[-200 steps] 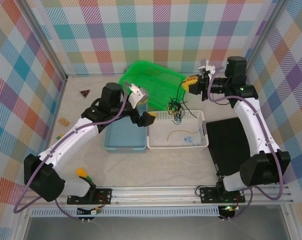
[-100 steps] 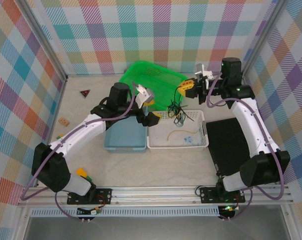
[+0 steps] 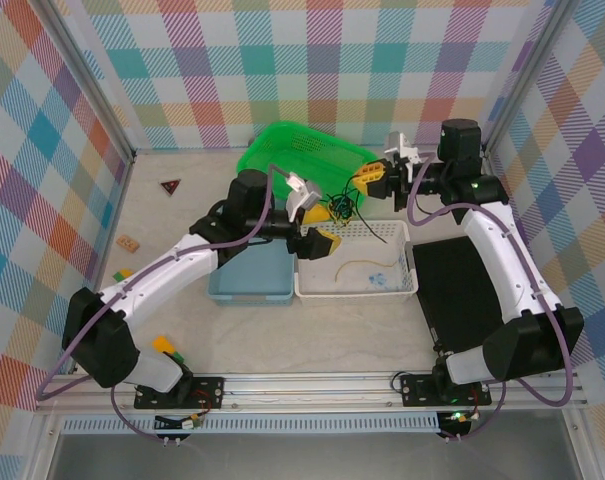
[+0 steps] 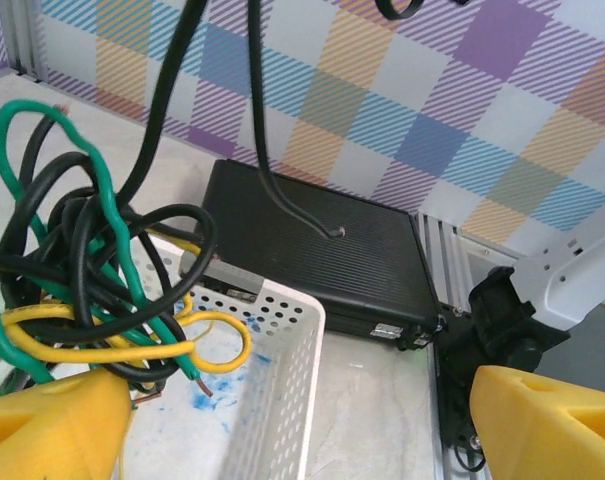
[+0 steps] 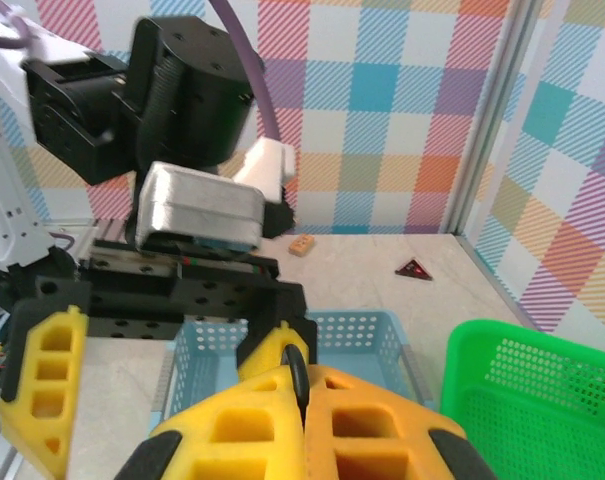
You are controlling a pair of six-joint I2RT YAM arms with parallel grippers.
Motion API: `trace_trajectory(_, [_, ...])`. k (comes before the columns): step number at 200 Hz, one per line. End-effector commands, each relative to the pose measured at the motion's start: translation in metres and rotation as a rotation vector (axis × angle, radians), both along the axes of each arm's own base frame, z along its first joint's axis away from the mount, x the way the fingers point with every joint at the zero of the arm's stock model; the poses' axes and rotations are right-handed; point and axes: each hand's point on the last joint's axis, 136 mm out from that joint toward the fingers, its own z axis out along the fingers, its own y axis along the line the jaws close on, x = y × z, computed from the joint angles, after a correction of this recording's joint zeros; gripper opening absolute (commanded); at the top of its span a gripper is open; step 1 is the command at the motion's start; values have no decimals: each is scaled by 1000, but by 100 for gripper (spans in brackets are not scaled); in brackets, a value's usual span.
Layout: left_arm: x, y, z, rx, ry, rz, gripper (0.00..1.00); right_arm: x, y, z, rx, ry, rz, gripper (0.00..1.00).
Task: Untangle the cables
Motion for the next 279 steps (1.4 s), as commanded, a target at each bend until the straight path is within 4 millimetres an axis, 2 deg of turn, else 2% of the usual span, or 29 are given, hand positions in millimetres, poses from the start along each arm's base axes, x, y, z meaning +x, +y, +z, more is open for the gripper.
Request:
trace_trajectory(1, [-8, 4, 19, -52, -1, 6, 87, 0, 2, 7, 5, -36, -11, 0])
trace_trajectory(19, [-1, 5, 19, -63, 67, 60, 84, 1, 2, 10, 15, -35, -12, 0])
trace_trajectory(33, [21, 8, 18, -82, 185, 212, 70, 1, 3, 10, 20, -31, -12, 0])
trace_trajectory(45, [26, 7, 20, -99, 258, 258, 63, 1, 4, 8, 17, -38, -22, 0])
trace_trajectory(73, [25, 7, 19, -80, 330, 363, 68, 2, 6, 3, 12, -47, -50, 0])
trace_trajectory(117, [22, 20, 5, -8, 543, 496, 72, 10, 5, 3, 9, -40, -96, 0])
trace_trajectory(122, [18, 23, -3, 18, 578, 508, 71, 11, 5, 4, 10, -40, -97, 0])
trace_trajectory(158, [14, 41, -7, -20, 597, 626, 72, 16, 7, 8, 28, -22, -111, 0])
trace_trajectory(161, [16, 40, -2, -52, 589, 630, 71, 16, 7, 8, 29, -20, -110, 0])
trace_trajectory(186, [12, 30, 0, -107, 661, 596, 70, 17, 10, 8, 33, -6, -107, 0])
trace_trajectory(232, [1, 5, -10, -107, 685, 523, 71, 18, 15, 6, 33, 5, -103, 0])
trace_trajectory(257, [6, 6, -18, -99, 690, 567, 65, 16, 17, 8, 37, 5, -94, 0])
trace_trajectory(279, [10, 7, -17, -120, 678, 588, 59, 15, 20, 9, 41, 9, -89, 0])
